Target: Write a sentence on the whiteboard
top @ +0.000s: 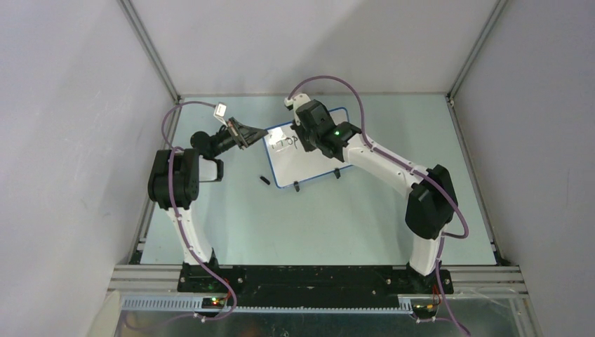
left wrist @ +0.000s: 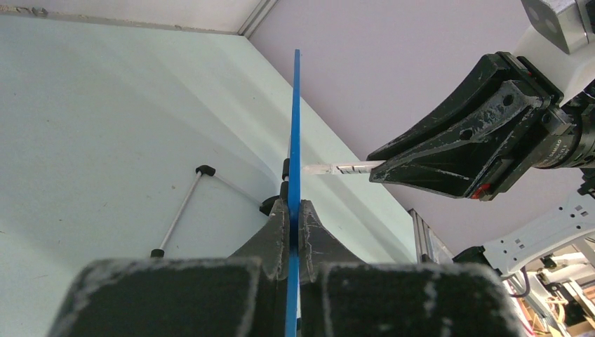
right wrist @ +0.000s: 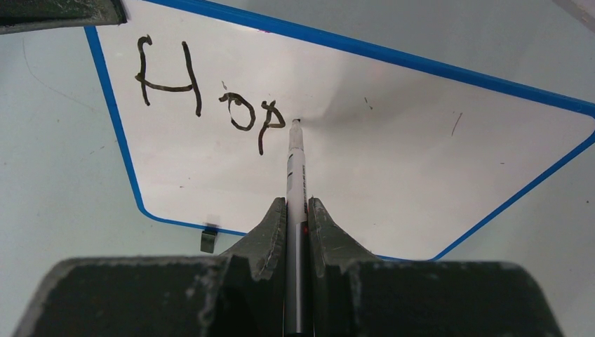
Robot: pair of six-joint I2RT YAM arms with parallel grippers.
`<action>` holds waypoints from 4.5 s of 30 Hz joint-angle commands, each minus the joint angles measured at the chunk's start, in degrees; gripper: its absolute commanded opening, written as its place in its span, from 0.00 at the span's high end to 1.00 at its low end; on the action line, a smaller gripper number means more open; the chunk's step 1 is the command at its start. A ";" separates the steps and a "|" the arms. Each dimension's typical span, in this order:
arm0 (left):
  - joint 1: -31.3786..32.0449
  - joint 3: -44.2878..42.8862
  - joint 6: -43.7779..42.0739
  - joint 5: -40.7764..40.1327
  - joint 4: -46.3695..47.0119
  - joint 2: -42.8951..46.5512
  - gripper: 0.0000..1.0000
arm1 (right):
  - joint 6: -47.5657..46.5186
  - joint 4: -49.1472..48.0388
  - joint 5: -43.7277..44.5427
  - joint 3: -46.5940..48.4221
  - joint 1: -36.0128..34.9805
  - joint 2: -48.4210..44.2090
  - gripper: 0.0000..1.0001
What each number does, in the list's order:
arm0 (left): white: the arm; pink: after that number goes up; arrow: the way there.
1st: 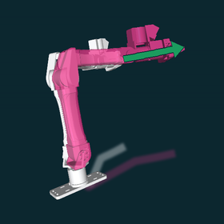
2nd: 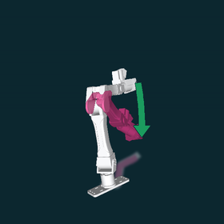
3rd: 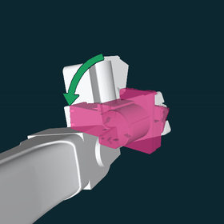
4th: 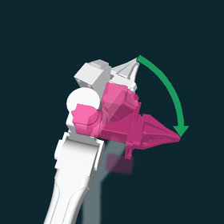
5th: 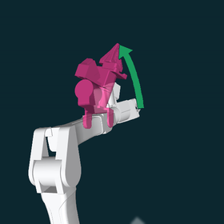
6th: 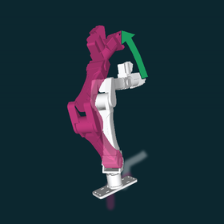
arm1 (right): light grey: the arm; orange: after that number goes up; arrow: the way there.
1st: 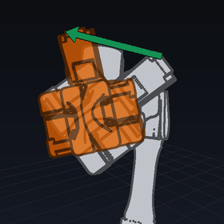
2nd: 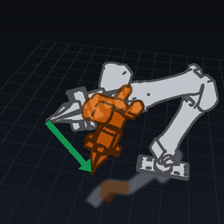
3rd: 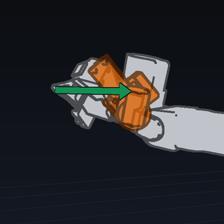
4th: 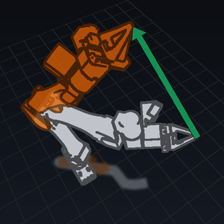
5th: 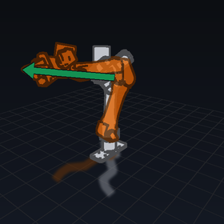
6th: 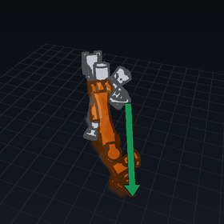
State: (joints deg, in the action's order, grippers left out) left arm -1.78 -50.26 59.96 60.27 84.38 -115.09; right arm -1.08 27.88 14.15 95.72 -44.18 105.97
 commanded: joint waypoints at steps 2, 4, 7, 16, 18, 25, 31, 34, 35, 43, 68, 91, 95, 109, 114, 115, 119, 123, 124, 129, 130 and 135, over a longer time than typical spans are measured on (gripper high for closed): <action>0.14 -1.12 0.10 1.60 3.07 0.17 1.00 | 0.42 0.12 0.91 2.49 0.22 0.90 1.00; 0.22 -1.13 0.12 1.65 3.07 0.13 1.00 | 0.46 0.30 1.17 2.34 0.36 0.71 1.00; 0.19 -1.08 0.15 1.61 3.07 0.15 1.00 | 0.55 0.38 1.47 2.05 0.61 0.40 1.00; 0.20 -1.02 0.15 1.60 3.08 0.19 1.00 | 0.80 0.53 2.15 1.57 1.46 -0.32 1.00; 0.17 -1.05 0.15 1.65 3.08 0.13 1.00 | 0.82 0.53 2.29 1.67 1.63 -0.37 1.00; 0.15 -1.06 0.11 1.63 3.08 0.12 1.00 | 0.82 0.71 2.07 3.62 1.81 0.21 1.00; 0.25 -1.05 0.12 1.62 3.13 0.13 1.00 | 0.66 1.34 1.75 5.58 1.69 1.41 1.00; 0.21 -1.10 0.15 1.61 3.10 0.13 1.00 | 0.58 1.61 1.26 6.18 1.38 1.71 1.00; 0.20 -1.12 0.15 1.65 3.08 0.09 1.00 | 0.49 1.63 1.20 6.29 1.29 1.87 1.00; 0.20 -1.13 0.15 1.62 3.09 0.17 1.00 | 0.12 2.07 0.81 6.36 -0.02 2.82 1.00; 0.18 -1.14 0.24 1.63 3.09 0.04 1.00 | 0.79 2.09 2.02 -0.24 0.55 0.01 1.00; 0.19 -1.15 0.16 1.61 3.08 0.04 1.00 | -0.28 -2.30 -1.75 -2.65 0.23 -7.61 1.00; 0.23 -1.11 0.15 1.60 3.07 0.12 1.00 | 0.05 -4.60 -3.55 -5.88 -0.26 -11.06 1.00; 0.18 -0.94 -0.03 1.52 3.07 0.31 1.00 | 0.81 -17.75 -0.27 -22.09 -3.56 -17.87 1.00; 0.20 -0.98 -0.03 1.51 3.07 0.32 1.00 | 2.42 -22.78 -2.08 -24.37 -3.48 -18.05 1.00; 0.20 -1.05 -0.02 1.52 3.09 0.31 1.00 | 2.76 -23.31 -2.92 -24.36 -3.53 -17.89 1.00; 0.19 -1.21 0.21 1.64 2.99 0.24 1.00 | 5.71 -24.18 -3.26 -24.38 -3.51 -17.71 1.00; 0.20 -1.45 0.31 1.71 2.98 0.10 1.00 | 5.85 -26.76 -5.26 -25.50 -3.78 -17.75 1.00; 0.20 -1.39 0.32 1.70 2.98 0.11 1.00 | 5.59 -27.05 -5.40 -26.00 -4.08 -17.61 1.00; 0.16 -1.27 0.24 1.71 2.98 0.13 1.00 | 4.74 -31.88 -5.88 -26.20 -5.30 -15.42 1.00; 0.14 -1.30 0.24 1.70 2.98 0.06 1.00 | 4.46 -32.12 -5.71 -26.20 -5.56 -15.21 1.00; 0.16 -1.30 0.24 1.77 2.98 0.12 1.00 | 2.84 -32.94 -4.70 -26.29 -6.09 -13.66 1.00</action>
State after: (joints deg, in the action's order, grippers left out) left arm -1.78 -50.26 59.96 60.27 84.49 -115.22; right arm 3.11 -1.13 8.91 69.32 -49.69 90.94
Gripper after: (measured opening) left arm 0.020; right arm 0.150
